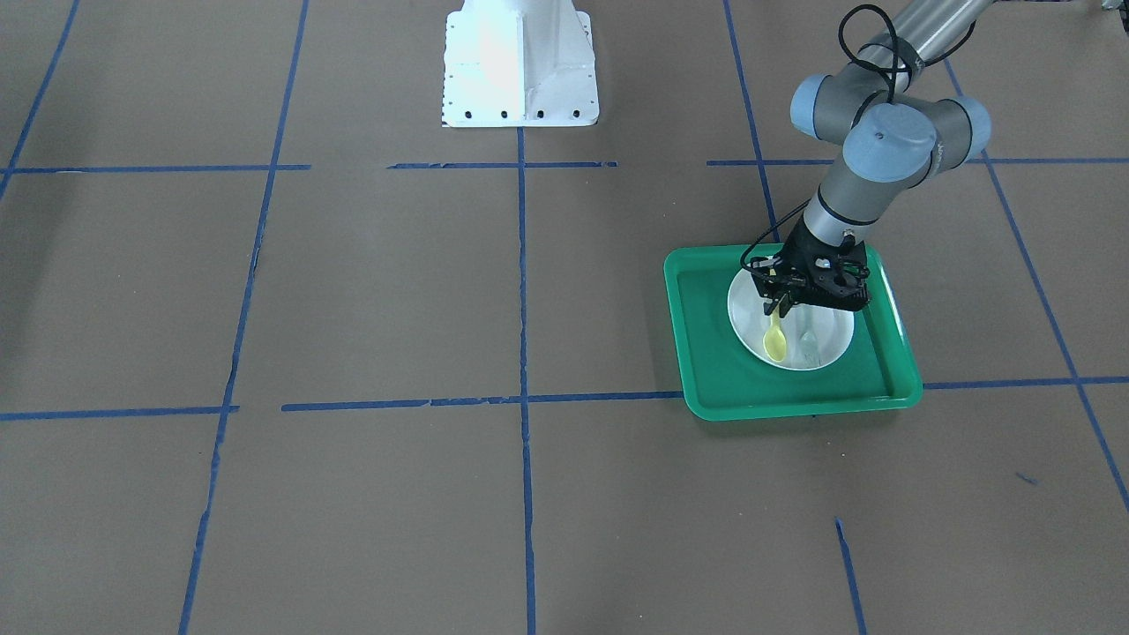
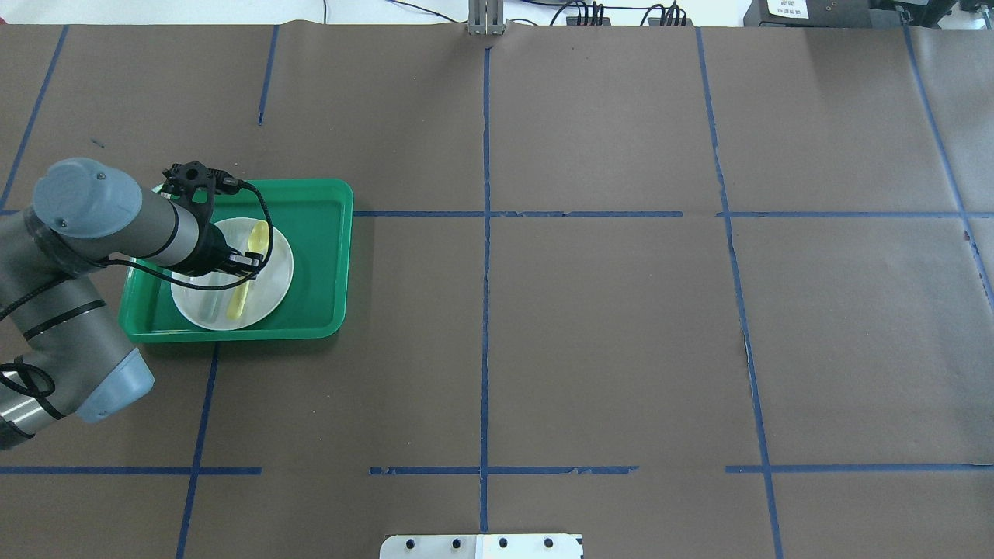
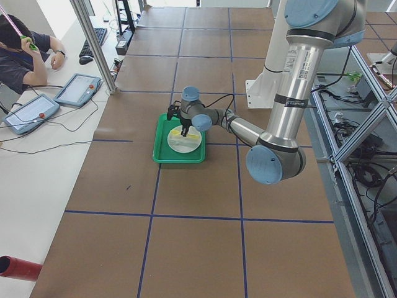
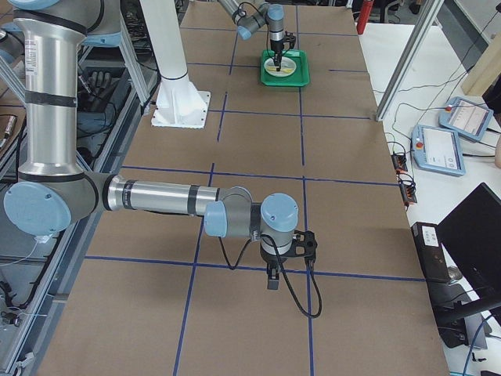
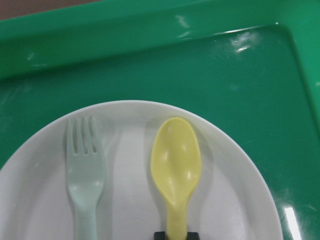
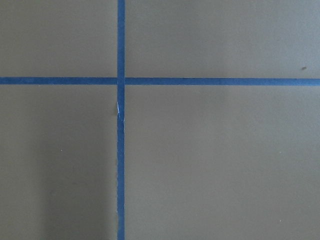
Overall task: Place spoon
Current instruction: 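Lower the left gripper and close it on the yellow spoon handle, then carry the spoon off the plate and set it on the tray beside it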
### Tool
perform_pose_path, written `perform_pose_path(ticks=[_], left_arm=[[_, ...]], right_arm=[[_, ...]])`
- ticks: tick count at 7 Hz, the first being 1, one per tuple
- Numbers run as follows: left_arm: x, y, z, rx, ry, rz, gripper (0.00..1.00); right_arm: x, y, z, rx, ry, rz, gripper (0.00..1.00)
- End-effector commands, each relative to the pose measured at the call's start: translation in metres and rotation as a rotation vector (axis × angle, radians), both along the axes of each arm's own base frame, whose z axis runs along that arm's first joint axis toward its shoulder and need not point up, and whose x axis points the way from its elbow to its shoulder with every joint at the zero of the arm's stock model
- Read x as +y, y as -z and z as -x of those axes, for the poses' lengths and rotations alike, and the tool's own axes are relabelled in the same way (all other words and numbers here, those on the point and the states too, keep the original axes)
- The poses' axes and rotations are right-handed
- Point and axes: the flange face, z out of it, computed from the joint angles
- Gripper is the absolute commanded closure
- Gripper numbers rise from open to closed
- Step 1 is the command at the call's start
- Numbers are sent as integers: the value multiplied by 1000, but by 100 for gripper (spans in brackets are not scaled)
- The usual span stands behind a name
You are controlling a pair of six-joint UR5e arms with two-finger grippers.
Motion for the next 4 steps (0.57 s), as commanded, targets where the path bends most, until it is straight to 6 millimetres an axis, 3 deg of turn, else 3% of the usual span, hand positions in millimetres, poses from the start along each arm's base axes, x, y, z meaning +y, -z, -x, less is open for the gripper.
perform_pose_path(ticks=[1,3,4], left_arm=[[-21,27,21,-33,83,87,100],[-36,70,-3,6,143,147,100],[-35,75,-23,10,145,172,100]], right_arm=[[0,0,0,0,0,-1,0],[0,0,0,0,0,-1,0],[0,0,0,0,0,-1,0]])
